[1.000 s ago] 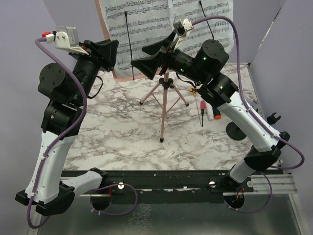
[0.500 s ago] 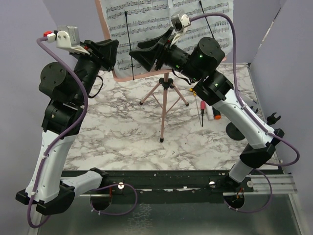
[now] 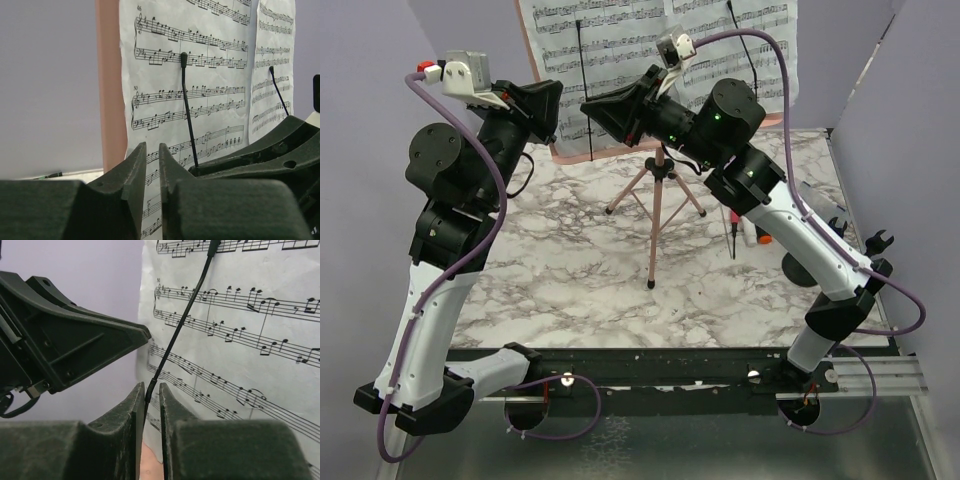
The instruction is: Pack up the instrument practice props
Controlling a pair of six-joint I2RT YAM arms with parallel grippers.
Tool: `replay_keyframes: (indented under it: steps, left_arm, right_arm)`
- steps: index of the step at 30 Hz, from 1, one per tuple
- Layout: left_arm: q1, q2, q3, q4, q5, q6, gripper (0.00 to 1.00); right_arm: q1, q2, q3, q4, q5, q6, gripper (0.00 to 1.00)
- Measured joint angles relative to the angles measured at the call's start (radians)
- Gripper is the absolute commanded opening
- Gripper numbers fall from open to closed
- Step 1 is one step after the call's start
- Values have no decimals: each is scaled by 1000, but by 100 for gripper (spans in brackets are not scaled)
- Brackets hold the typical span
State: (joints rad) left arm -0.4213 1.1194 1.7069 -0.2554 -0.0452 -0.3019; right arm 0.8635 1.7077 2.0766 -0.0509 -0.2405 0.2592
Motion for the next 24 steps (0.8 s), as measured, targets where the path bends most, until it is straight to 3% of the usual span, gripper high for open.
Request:
replay_keyframes:
  steps: [5,22,24]
  left_arm:
    - [0,0,0,0,-2,16,0]
    - [0,-41,0,-10,-117,112,0]
    - [0,-55,0,-15,-141,129,11]
  right_arm:
    - [5,0,0,3,2,-6,2]
    - [6,0,-2,4,16,-24,1]
    - [6,0,-4,5,20,-26,1]
